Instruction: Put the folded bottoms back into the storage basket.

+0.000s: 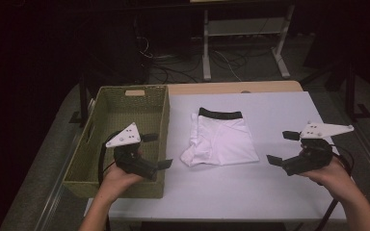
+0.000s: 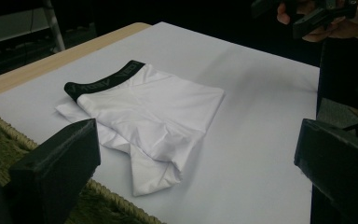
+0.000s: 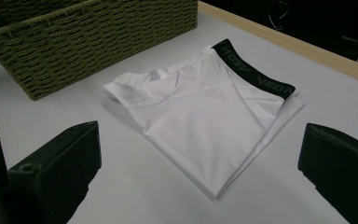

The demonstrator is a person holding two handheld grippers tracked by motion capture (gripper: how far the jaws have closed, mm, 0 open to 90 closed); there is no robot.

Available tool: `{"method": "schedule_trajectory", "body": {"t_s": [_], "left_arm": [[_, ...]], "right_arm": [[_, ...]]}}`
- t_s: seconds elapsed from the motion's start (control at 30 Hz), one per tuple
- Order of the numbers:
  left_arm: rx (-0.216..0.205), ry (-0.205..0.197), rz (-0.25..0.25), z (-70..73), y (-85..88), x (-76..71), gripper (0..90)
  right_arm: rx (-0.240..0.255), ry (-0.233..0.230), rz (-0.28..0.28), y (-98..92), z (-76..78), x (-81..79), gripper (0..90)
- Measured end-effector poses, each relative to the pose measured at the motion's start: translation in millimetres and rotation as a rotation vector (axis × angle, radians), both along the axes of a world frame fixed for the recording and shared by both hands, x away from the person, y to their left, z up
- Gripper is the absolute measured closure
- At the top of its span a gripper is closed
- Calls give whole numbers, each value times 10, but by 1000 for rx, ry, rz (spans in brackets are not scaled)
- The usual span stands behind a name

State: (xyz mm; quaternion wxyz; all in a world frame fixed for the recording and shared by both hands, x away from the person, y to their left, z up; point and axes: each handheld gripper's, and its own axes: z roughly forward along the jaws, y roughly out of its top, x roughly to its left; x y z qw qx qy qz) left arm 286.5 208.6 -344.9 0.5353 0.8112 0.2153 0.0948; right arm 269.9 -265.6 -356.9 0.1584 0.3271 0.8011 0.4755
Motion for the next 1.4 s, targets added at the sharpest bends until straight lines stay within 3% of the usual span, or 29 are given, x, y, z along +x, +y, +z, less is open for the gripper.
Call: {"method": "schedule_trajectory", "body": {"t_s": [0.57,1.4], "left_arm": [[-8,-7,-6,2,10,-10,6],[-21,-10,-19,1,21,-11,5]], "right_arm": [[6,-4,-8,-41,-12,-21,0],[9,26,-18,-21,-260,0,0]]}}
